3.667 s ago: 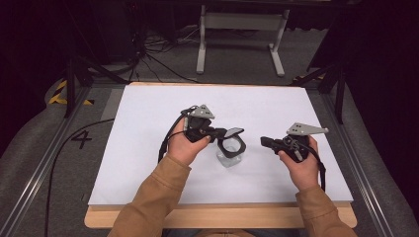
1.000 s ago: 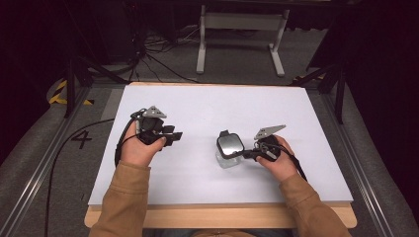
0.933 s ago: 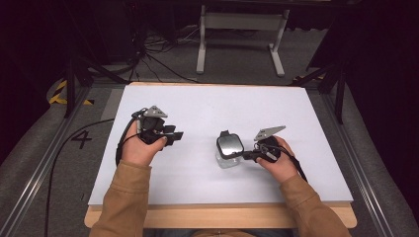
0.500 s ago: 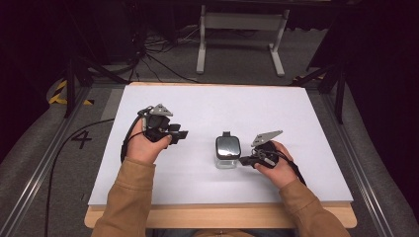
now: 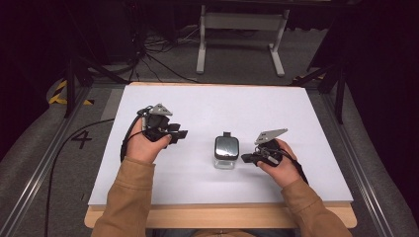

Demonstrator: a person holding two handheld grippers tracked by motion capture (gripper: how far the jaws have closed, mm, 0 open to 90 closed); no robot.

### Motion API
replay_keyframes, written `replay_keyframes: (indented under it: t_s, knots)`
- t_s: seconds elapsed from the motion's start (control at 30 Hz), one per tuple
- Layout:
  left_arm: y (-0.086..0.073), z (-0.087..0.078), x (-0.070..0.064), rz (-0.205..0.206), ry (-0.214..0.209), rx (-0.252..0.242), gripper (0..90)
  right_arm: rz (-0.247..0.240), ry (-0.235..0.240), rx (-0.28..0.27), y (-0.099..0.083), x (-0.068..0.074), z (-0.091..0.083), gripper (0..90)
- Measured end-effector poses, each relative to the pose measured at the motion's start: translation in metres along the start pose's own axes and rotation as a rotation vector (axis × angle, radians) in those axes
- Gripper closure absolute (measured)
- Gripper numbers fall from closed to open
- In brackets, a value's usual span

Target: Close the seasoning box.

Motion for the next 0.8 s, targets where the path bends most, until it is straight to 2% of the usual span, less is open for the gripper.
replay_keyframes:
  t_s: [0.1, 0.2, 0.43, 0.57, 0.63, 0.7, 0.8]
  knots:
    - [0.001, 0.000, 0.000, 0.010, 0.002, -0.004, 58.4, 0.006, -0.017, -0.035, 0.004, -0.004, -0.013, 89.5]
    - [0.001, -0.001, -0.001, 0.003, 0.001, -0.008, 58.4, 0.020, -0.032, -0.064, 0.006, -0.009, -0.025, 89.4]
    - [-0.002, -0.004, 0.001, 0.002, 0.002, -0.005, 58.0, 0.048, -0.069, -0.110, 0.007, -0.022, -0.046, 88.9]
    - [-0.006, -0.008, 0.004, -0.010, 0.007, -0.010, 57.6, 0.053, -0.096, -0.157, 0.013, -0.030, -0.064, 86.1]
    - [-0.008, -0.010, 0.006, -0.013, 0.009, -0.006, 57.5, 0.059, -0.100, -0.170, 0.014, -0.032, -0.068, 85.1]
    - [-0.012, -0.014, 0.008, -0.025, 0.019, -0.008, 57.2, 0.078, -0.112, -0.199, 0.017, -0.037, -0.079, 79.8]
    - [-0.014, -0.017, 0.010, -0.036, 0.025, -0.012, 57.0, 0.085, -0.124, -0.209, 0.017, -0.041, -0.084, 76.6]
Point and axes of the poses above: each handheld gripper's, and its own axes: z roughly forward along the jaws, y roughly out of its top, x roughly to its left, the point moved 7 cm from there along z, roughly forward along the jaws, and after that the axes turned 1 degree about y, right-handed, at the moved point
